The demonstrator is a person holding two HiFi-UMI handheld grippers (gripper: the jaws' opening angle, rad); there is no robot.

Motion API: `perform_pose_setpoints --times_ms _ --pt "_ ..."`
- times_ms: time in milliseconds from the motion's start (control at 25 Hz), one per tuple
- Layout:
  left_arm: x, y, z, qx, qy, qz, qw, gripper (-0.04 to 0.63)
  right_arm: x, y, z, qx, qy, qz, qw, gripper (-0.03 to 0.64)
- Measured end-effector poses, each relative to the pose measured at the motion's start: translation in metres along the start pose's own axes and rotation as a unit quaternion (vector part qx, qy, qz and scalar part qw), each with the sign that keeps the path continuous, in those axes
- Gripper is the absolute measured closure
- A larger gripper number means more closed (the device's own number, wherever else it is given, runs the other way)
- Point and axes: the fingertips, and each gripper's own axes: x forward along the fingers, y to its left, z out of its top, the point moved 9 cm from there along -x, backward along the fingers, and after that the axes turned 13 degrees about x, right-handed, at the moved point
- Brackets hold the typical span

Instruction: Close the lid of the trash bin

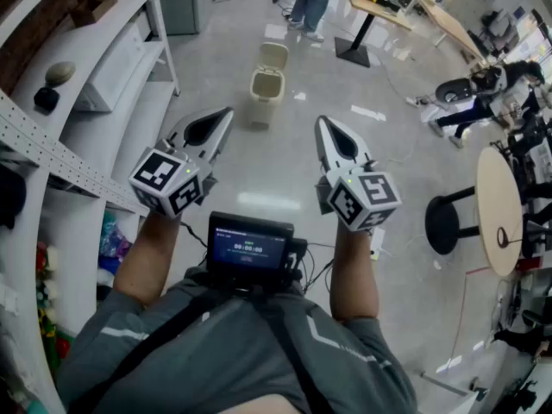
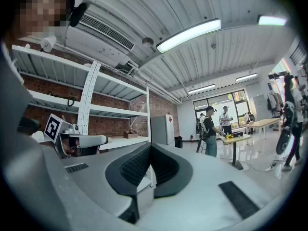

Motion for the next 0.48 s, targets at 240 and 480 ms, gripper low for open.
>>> perform_pose_setpoints --times_ms 240,480 --pt "0.0002 0.0028 -0.0025 -0.006 0.002 0.002 1.0000 0.600 0.0013 0.0010 0.0005 0.004 0.004 -0.002 1.000 0.609" --pt "0.0006 0.0032 -0.0023 -0.011 0.004 0.004 0.9999 0.600 -0.0005 0.0025 0.0023 0.012 0.000 -0.005 1.000 0.607"
